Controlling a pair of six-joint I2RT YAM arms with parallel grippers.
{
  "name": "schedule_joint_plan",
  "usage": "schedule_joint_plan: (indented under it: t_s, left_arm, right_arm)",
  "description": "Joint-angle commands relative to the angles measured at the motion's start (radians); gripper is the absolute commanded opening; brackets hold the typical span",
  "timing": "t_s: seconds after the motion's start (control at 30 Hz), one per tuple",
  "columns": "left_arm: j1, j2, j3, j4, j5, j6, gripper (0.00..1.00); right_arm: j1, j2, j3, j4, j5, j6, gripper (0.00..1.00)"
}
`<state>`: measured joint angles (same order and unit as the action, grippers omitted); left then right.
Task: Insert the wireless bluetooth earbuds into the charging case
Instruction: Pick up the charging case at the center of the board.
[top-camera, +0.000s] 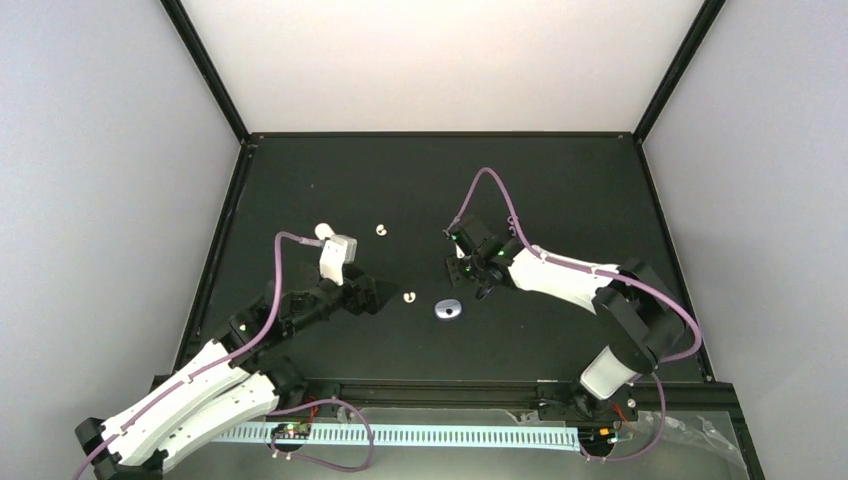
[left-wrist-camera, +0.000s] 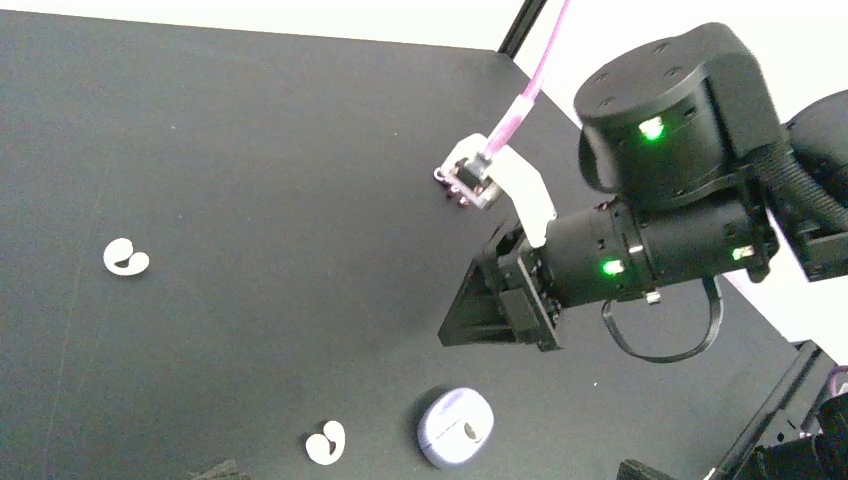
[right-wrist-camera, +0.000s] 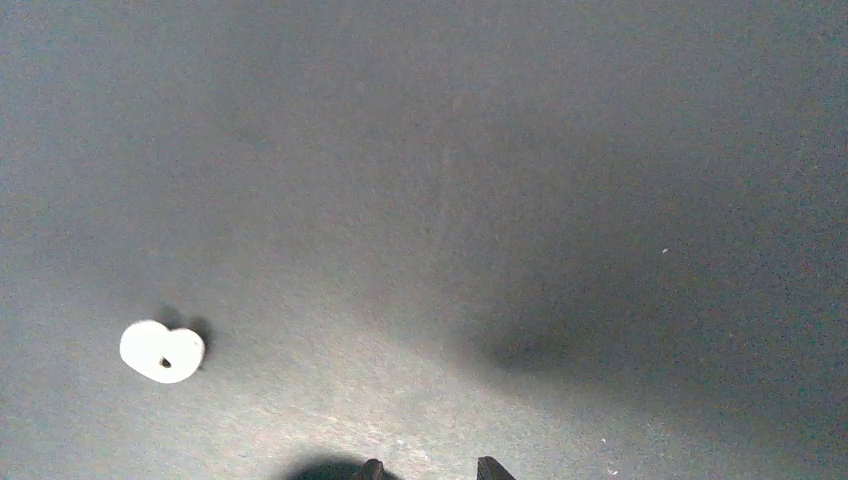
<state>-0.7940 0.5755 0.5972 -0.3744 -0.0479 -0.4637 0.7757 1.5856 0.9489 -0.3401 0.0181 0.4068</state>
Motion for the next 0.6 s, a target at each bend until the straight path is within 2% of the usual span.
schedule_joint_plan:
  t_s: [0.0, 0.13, 0.57]
  left_arm:
    - [-0.004, 0.001, 0.000, -0.009, 0.007, -0.009, 0.99]
    - [-0.005, 0.014, 0.002, -0.007, 0.011, -0.009, 0.99]
    - [-0.004, 0.029, -0.004, 0.006, 0.014, -0.016, 0.99]
  right_arm:
    - [-0.001, 0.048, -0.035, 0.009, -0.002, 0.003, 0.18]
    - [-0.001, 0.054, -0.065, 0.030, -0.031, 0.004, 0.01]
    - [0.016, 0.005, -0.154, 0.059, -0.127, -0.025, 0.01]
